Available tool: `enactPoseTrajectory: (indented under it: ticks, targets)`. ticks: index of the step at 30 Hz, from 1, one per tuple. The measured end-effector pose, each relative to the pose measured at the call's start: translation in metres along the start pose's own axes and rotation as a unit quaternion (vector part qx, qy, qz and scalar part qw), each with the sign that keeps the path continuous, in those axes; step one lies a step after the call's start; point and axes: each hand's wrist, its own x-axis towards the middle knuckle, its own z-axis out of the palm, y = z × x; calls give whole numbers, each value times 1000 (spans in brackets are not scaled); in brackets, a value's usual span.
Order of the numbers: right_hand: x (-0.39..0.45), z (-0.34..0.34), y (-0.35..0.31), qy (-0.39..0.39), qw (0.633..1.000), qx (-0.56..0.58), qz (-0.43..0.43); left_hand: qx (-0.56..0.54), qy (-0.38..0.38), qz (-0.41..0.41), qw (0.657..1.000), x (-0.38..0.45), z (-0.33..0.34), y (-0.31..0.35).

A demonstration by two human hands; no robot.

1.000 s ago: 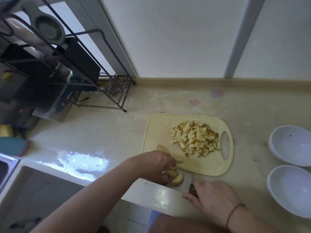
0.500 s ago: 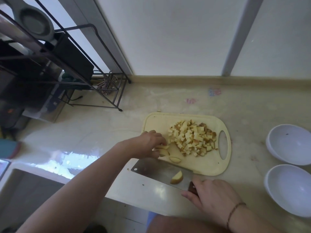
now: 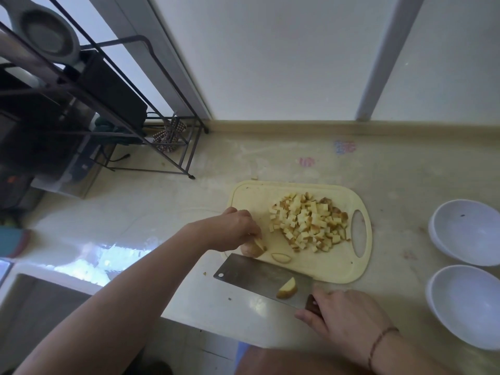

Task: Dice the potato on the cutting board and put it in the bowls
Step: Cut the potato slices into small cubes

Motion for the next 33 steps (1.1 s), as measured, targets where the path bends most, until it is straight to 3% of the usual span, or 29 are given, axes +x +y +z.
enactPoseTrajectory:
  ticks: [5, 14, 19, 21, 26, 33]
  targets:
    - [-1, -1, 0, 1, 1000, 13, 5, -49, 39, -10, 998, 0, 1, -2]
    - [-1, -1, -2, -14, 1000, 0, -1, -19, 47, -28, 998, -8, 7, -7]
    - [-1, 1, -1, 0, 1000, 7, -9, 14, 82, 4, 997, -11, 9, -1]
    - [0, 2, -1, 6, 1000, 7, -11, -28, 97, 33, 994, -11, 4, 17]
    - [4, 9, 4, 27, 1000, -6, -6, -94, -4, 58, 994, -8, 5, 75]
    - [7, 10, 5, 23, 1000, -10, 9, -132, 17, 50, 990, -11, 23, 85]
